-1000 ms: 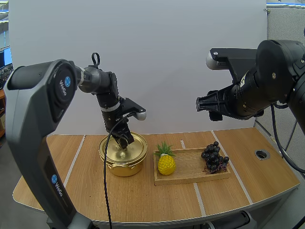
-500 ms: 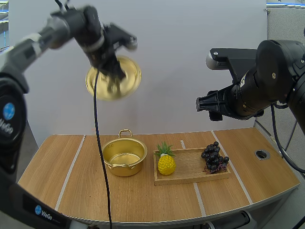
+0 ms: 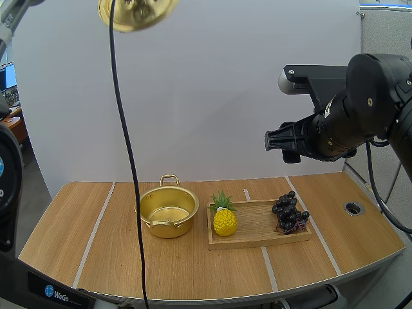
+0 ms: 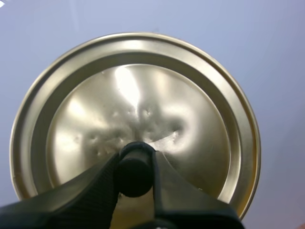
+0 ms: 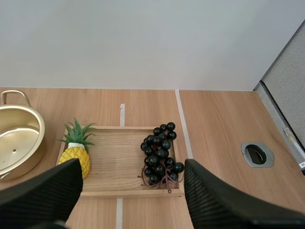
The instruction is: Open the pot, put the grape inside, and close it
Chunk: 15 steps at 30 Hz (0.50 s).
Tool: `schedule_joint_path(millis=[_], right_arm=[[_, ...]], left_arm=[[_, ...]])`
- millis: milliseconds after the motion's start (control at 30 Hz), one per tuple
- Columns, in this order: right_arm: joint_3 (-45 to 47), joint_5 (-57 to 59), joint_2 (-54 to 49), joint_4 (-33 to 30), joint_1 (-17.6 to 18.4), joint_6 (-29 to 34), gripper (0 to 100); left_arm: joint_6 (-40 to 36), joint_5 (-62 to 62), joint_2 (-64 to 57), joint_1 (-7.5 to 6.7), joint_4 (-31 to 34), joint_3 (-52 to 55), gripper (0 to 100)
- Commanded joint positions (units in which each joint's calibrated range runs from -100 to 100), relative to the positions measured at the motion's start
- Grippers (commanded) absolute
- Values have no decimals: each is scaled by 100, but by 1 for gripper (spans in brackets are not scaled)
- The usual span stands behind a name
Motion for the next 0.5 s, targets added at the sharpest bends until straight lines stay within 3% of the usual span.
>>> schedule_joint_path(millis=[0, 200, 333, 467], right_arm=[[-66, 72, -21, -14, 9, -45, 100], [-66, 72, 28, -304, 9, -45, 100], [-66, 96, 128, -766, 9, -9, 100], [-66, 133, 117, -817, 9, -9, 100]], left_arm=[[-93, -616, -37, -4, 65, -228, 0], [-93, -1688, -37, -4, 65, -276, 0], [-93, -1912, -37, -4, 65, -276, 0], [-93, -1912, -37, -4, 65, -276, 0]])
